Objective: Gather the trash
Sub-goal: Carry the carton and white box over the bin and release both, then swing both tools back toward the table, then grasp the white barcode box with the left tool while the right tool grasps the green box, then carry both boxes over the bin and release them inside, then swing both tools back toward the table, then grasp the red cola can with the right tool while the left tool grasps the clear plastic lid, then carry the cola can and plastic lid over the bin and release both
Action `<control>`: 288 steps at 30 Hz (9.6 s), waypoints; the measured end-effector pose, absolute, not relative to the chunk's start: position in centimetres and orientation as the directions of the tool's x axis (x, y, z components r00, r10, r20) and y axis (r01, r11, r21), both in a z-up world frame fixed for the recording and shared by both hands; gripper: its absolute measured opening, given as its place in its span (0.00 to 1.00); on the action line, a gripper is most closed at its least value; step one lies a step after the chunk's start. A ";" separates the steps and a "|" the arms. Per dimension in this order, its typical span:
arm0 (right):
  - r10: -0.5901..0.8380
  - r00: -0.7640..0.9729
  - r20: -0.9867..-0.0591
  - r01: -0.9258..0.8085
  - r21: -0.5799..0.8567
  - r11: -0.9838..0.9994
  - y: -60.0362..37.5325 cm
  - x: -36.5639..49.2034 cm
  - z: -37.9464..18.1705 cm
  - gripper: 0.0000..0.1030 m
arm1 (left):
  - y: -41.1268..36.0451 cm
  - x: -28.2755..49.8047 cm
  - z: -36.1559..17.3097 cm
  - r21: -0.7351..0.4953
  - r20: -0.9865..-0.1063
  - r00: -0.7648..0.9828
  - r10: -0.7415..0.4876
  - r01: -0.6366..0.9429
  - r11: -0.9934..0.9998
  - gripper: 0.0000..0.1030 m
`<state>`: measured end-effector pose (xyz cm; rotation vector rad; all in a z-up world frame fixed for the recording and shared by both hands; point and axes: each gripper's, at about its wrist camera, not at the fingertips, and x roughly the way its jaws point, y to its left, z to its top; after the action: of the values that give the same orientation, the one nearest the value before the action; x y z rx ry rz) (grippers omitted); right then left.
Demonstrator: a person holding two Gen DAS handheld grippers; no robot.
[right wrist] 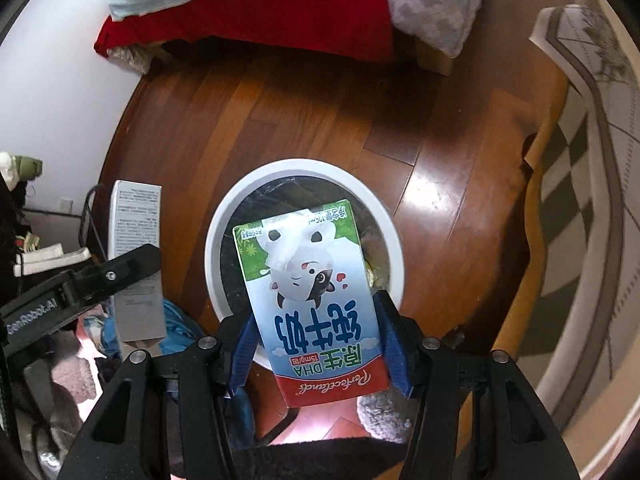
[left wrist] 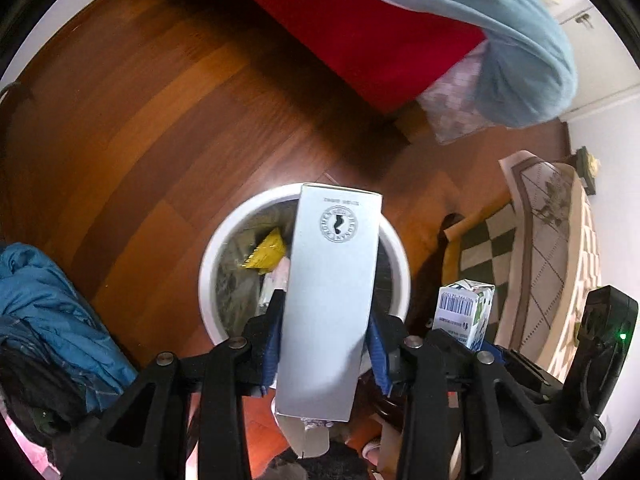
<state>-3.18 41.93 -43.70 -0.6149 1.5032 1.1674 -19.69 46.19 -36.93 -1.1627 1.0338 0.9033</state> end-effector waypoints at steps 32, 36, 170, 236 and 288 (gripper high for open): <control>0.329 -0.093 -0.940 -0.947 0.186 0.263 32.7 -5.9 -32.4 1.00 | 34.6 -23.7 -26.1 0.086 -0.908 0.016 0.419 -0.971 0.224 0.96; 0.379 -0.073 -0.923 -0.952 0.177 0.250 30.5 -6.0 -29.9 1.00 | 32.7 -23.7 -24.2 0.091 -0.889 0.024 0.457 -0.970 0.227 0.96; 0.259 -0.130 -0.957 -0.952 0.194 0.238 36.0 -6.5 -36.7 0.98 | 38.2 -24.7 -29.3 0.037 -0.947 0.042 0.319 -0.971 0.237 1.00; 0.386 0.425 -0.819 -0.406 0.208 0.890 -6.6 52.4 -31.3 0.70 | 11.8 32.3 -34.4 0.205 -0.940 0.095 0.327 -0.608 0.767 1.00; 0.562 0.213 -0.799 -0.675 0.295 0.676 0.5 28.7 -20.7 0.67 | 14.1 15.3 -17.0 0.016 -0.810 0.448 0.378 -0.627 0.779 0.35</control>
<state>28.75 0.50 -20.74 -0.1266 1.0490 0.8617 15.34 14.07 -16.99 -0.3056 0.9126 0.6336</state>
